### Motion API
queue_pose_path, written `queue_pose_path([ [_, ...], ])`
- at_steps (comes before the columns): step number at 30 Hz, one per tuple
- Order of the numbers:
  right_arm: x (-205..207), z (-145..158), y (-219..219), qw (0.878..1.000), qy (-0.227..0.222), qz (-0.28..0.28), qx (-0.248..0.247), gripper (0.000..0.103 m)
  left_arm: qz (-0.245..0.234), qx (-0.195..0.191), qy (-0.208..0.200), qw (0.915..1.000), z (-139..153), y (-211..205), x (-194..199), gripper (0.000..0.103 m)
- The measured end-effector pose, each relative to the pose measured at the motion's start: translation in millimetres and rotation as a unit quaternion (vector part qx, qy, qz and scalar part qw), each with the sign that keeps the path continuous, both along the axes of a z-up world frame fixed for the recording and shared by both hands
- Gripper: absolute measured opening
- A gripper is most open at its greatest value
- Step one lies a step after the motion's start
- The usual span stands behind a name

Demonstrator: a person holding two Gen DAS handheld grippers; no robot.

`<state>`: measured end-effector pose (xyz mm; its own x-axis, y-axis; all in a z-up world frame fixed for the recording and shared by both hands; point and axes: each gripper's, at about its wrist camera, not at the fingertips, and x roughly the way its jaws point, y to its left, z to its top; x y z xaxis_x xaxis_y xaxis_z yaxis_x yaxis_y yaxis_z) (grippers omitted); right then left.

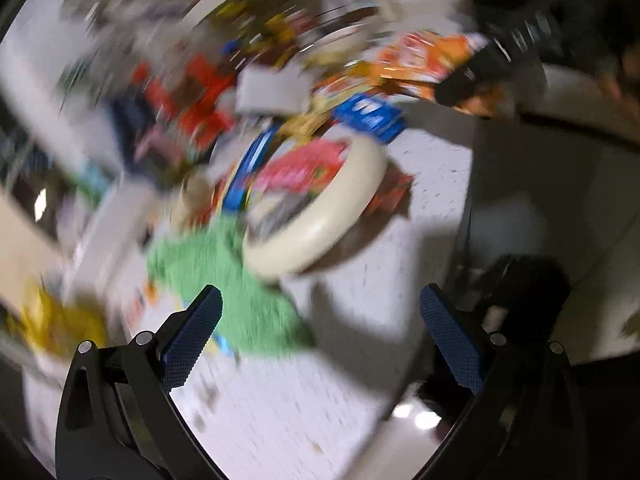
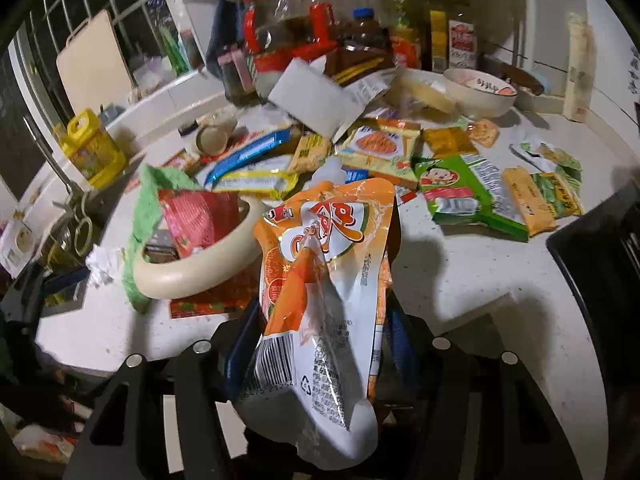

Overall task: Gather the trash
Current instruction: 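Grasp the white tape ring with the left tool while the right holds the orange bag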

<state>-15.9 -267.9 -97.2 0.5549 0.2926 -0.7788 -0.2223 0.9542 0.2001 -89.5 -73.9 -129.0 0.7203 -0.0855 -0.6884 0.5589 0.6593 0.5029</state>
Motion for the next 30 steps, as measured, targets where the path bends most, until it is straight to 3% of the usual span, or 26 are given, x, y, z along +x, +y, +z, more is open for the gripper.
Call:
queue_pose_path([
  [3, -12.2, 9.3, -6.7, 1.0, -0.007, -0.01, 0.014, 0.058, -0.047, 0.047, -0.017, 0.9976, -6.7, -12.8, 10.6, 0.097],
  [11, -36.3, 16.3, -18.0, 0.998, -0.01, -0.038, 0.047, 0.059, -0.085, 0.111, -0.036, 0.9895, -12.7, -25.1, 39.4, 0.094],
  [13, -40.8, 15.8, -18.6, 0.998, -0.009, -0.043, 0.05, 0.059, -0.087, 0.129, -0.039, 0.987, -16.5, -28.7, 44.8, 0.084],
  [14, -42.1, 15.4, -19.5, 0.998, -0.008, -0.045, 0.053, 0.059, -0.082, 0.143, -0.044, 0.9853, -20.5, -29.7, 47.7, 0.057],
  [15, -43.1, 15.0, -20.5, 0.997, -0.007, -0.048, 0.054, 0.059, -0.077, 0.156, -0.044, 0.9838, -24.4, -30.3, 49.5, 0.038],
  [18, -47.2, 14.5, -22.0, 0.997, -0.006, -0.052, 0.058, 0.059, -0.07, 0.153, -0.044, 0.9847, -26.0, -28.9, 51.4, 0.03],
  [21, -50.1, 15.3, -21.7, 0.997, -0.005, -0.053, 0.062, 0.059, -0.076, 0.163, -0.096, 0.979, -21.3, -27.3, 39.0, 0.02],
  [26, -49.6, 18.4, -14.4, 0.997, -0.007, -0.045, 0.065, 0.059, -0.071, 0.148, -0.137, 0.977, -5.8, -21.2, 28.4, 0.014],
  [28, -47.6, 21.2, -11.4, 0.997, -0.011, -0.041, 0.067, 0.059, -0.054, 0.126, -0.152, 0.9789, 9.2, -15.9, 30.0, 0.011],
  [30, -45.4, 23.9, -8.5, 0.997, -0.015, -0.036, 0.069, 0.059, -0.025, 0.089, -0.142, 0.9855, 26.5, -6.7, 40.1, 0.008],
])
